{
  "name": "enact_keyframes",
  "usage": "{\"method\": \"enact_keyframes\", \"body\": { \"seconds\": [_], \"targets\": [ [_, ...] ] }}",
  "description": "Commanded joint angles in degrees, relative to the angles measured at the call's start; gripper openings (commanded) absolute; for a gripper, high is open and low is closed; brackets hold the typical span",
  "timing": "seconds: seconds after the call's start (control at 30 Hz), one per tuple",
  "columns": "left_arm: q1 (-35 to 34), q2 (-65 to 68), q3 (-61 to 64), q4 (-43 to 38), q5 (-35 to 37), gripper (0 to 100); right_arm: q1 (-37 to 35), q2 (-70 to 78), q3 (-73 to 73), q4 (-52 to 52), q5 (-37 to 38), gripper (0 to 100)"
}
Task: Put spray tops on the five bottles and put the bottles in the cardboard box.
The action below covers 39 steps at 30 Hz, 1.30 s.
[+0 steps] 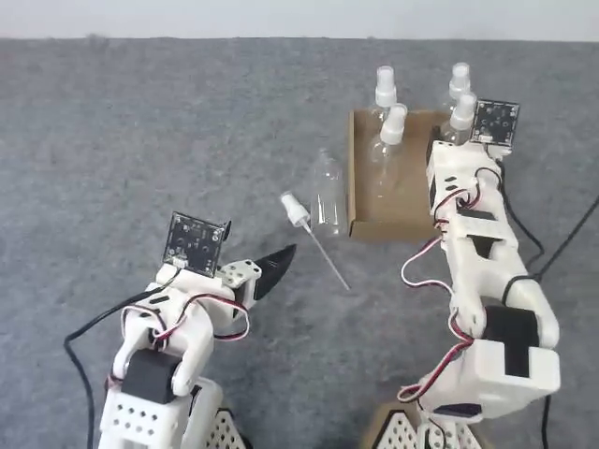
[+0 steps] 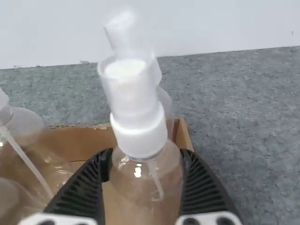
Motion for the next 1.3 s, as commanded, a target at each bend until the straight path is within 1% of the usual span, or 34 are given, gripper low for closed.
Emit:
{"method": "enact_keyframes", "body": {
  "seconds": [0.0, 0.27, 0.33, 0.5, 0.57, 1.17, 1.27],
  "targets": [
    [-0.4, -1.0, -0.6, -2.3, -0.1, 34, 0.0, -1.0, -0.5, -1.5, -0.3, 1.1],
    [-0.4, -1.0, -0.6, -2.3, -0.1, 34, 0.0, -1.0, -0.4, -1.4, -0.2, 1.1],
    [-0.4, -1.0, -0.6, -2.3, -0.1, 34, 0.0, -1.1, -0.4, 0.1, -0.2, 1.7],
    [-0.4, -1.0, -0.6, -2.3, -0.1, 34, -0.7, -1.1, -0.4, 1.5, -0.2, 13.6],
    [-0.4, -1.0, -0.6, -2.3, -0.1, 34, -0.7, -1.3, -0.4, 1.5, -0.2, 16.2],
    [-0.4, -1.0, -0.5, -2.3, -0.1, 34, -0.7, -1.7, -0.4, 1.5, -0.1, 16.9],
    [-0.4, -1.0, -0.5, -2.3, -0.1, 34, -0.7, -1.7, -0.4, 1.5, -0.1, 22.1]
  ]
}}
